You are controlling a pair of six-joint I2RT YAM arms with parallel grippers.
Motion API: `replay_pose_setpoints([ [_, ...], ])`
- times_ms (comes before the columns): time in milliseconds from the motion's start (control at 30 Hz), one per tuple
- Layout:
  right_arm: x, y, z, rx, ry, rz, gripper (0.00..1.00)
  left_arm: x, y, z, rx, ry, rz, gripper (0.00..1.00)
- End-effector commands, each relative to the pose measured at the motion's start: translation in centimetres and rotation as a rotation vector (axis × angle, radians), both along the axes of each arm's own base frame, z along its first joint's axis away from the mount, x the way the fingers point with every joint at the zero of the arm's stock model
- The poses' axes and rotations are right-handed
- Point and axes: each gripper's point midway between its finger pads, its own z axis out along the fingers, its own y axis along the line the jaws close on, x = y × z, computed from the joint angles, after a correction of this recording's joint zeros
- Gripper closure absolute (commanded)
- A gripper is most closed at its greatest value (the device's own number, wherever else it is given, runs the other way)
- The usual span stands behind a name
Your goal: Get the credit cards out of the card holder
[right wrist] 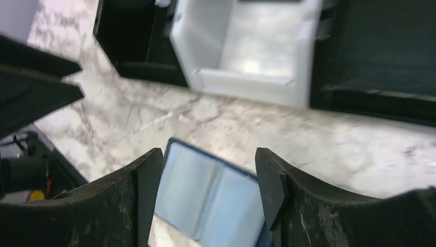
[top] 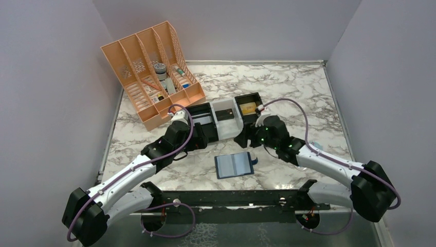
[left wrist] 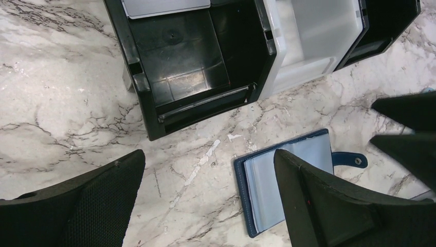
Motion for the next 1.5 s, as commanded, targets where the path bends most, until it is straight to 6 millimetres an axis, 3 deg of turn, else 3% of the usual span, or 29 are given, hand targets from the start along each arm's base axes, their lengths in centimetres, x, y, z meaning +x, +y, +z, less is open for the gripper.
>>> replay_pose_setpoints([
  [0,-1.1,1.0,-0.8,-0.123,-0.016,-0.074,0.35,0.3,0.7,0.2,0.002,-0.024,0.039,0.01],
  [233,-4.8,4.1,-3.2,-0.228,0.005,0.000,0.39,0.1,1.4,0.0,0.001,-0.021,0.072,0.01],
  [467,-7.6,5.6,-5.9,-0.319,0.057,0.031,0.39,-0.2,2.2,0.6,-0.005,-0.045,0.098,0.01],
  [800,-8.9,7.2,-8.0,-0.435,0.084,0.027,0.33,-0.7,2.5,0.8,-0.016,-0.053,0.098,0.01],
  [1033,-8.8,6.7,-10.3,-0.552,0.121,-0.005,0.29,-0.8,2.7,0.6,-0.017,-0.050,0.107,0.01],
  [1233,-8.9,6.2,-11.1,-0.578,0.142,-0.033,0.43,-0.8,2.7,0.5,-0.014,-0.050,0.104,0.01],
  [1467,-9.6,7.5,-10.4,-0.468,0.153,0.006,0.53,-0.9,2.2,0.6,-0.018,-0.049,0.074,0.01],
])
